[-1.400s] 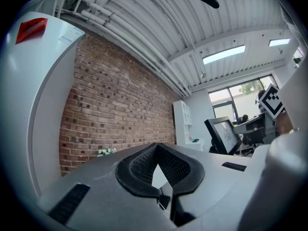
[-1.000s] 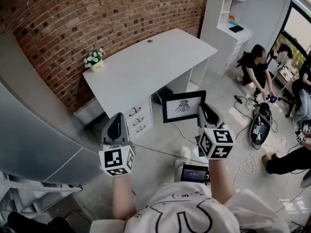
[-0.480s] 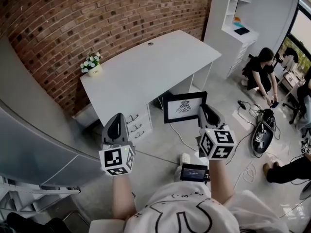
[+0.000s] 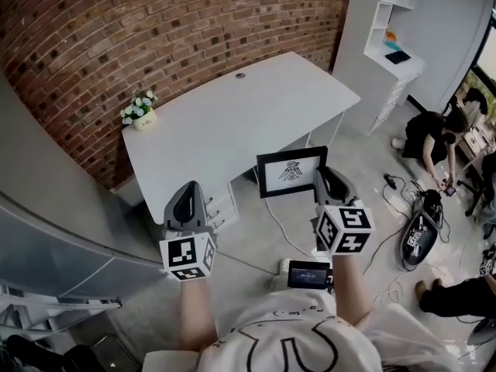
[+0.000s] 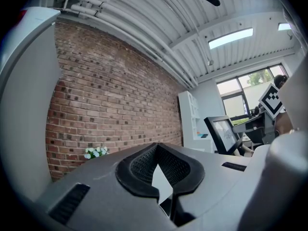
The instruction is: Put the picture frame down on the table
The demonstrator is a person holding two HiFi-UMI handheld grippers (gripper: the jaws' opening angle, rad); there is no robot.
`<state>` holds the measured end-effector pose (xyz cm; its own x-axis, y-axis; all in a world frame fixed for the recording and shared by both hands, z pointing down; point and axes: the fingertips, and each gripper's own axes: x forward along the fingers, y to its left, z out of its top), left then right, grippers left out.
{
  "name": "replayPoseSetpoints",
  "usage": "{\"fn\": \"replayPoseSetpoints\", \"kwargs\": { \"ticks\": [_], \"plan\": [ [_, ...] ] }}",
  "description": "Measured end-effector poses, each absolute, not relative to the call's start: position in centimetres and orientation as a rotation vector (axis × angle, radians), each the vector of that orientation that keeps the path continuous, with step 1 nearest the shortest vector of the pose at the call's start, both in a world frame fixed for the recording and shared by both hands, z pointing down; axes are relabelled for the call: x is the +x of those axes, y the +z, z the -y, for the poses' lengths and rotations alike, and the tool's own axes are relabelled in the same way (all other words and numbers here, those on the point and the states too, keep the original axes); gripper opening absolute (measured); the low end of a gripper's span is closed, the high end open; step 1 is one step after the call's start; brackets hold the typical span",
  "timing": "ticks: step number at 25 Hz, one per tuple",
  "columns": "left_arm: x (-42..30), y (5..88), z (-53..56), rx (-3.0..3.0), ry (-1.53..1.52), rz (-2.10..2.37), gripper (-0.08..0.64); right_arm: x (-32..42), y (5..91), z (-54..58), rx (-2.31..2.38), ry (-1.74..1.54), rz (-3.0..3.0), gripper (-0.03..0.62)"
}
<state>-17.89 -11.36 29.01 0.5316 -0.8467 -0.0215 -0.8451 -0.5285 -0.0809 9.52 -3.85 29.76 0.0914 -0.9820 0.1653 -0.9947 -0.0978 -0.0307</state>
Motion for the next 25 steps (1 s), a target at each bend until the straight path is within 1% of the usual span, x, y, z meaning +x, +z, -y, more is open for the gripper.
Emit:
{"fn": "replayPoseSetpoints", "kwargs": {
  "ticks": [16, 25],
  "plan": [
    [-6.3, 29.0, 18.3, -2.604, -0.020, -1.628, 0.009, 20.2, 29.2, 13.8, 2.082, 0.181, 2.183, 0.063],
    [-4.8, 29.6, 20.4, -2.584, -0.077, -1.652, 0.009, 22.4, 30.6, 16.2, 2.079, 0.239, 2.208, 0.063]
  ]
}}
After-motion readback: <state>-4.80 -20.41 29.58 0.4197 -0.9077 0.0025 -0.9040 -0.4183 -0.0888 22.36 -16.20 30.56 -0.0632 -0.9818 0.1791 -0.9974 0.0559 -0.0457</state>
